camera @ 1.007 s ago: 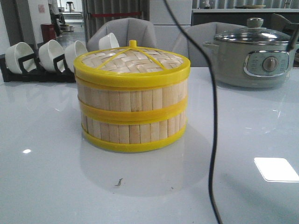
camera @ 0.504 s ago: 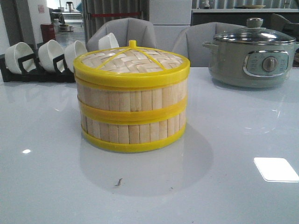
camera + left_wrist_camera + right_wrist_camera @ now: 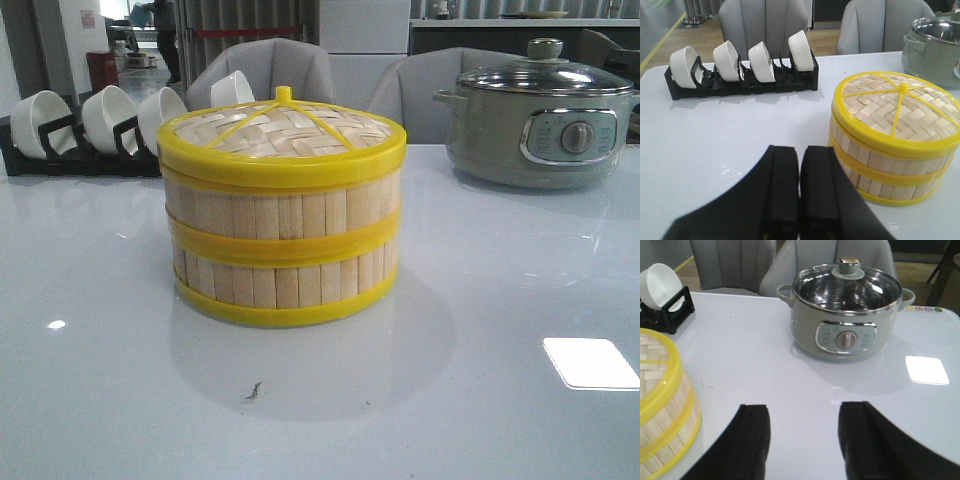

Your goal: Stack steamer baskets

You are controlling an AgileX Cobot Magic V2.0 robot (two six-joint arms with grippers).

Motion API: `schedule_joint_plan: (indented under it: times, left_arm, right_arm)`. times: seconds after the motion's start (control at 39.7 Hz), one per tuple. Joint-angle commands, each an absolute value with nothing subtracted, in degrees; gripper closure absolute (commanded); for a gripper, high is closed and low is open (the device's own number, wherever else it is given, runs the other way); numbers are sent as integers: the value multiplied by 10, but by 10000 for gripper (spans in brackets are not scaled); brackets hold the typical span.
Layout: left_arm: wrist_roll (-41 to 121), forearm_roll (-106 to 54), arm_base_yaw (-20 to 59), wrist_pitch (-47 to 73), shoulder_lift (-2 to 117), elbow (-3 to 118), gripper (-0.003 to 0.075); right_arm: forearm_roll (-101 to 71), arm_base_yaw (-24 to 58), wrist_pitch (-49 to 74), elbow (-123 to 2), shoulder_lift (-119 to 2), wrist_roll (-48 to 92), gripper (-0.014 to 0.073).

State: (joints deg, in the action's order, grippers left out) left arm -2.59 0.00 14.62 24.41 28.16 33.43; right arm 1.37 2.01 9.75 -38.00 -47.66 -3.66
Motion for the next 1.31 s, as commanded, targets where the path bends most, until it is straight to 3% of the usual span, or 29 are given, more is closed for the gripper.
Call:
schedule_joint_plan:
  times: [0.0,0.53,0.91,0.98,1.16,1.28]
  left_arm:
    - [-30,0,145,193,283,350,634]
    - [-30,0,145,193,283,350,634]
    - [-30,0,145,193,283,350,634]
    - [-30,0,145,193,283,350,634]
    - [-30,0,145,193,283,350,634]
    - [-30,0,145,193,283,350,634]
  right_arm:
    - [17,-4,32,-351,-436,-32,159]
    - [17,-75,-26,-142,-255,-32,159]
    - [17,-75,-38,-125,-205,-32,165]
    - [17,-75,-38,-125,-205,-32,228]
    - [18,-75,-38,-125,-205,-32,556]
    - [18,-75,-38,-125,-205,-32,526]
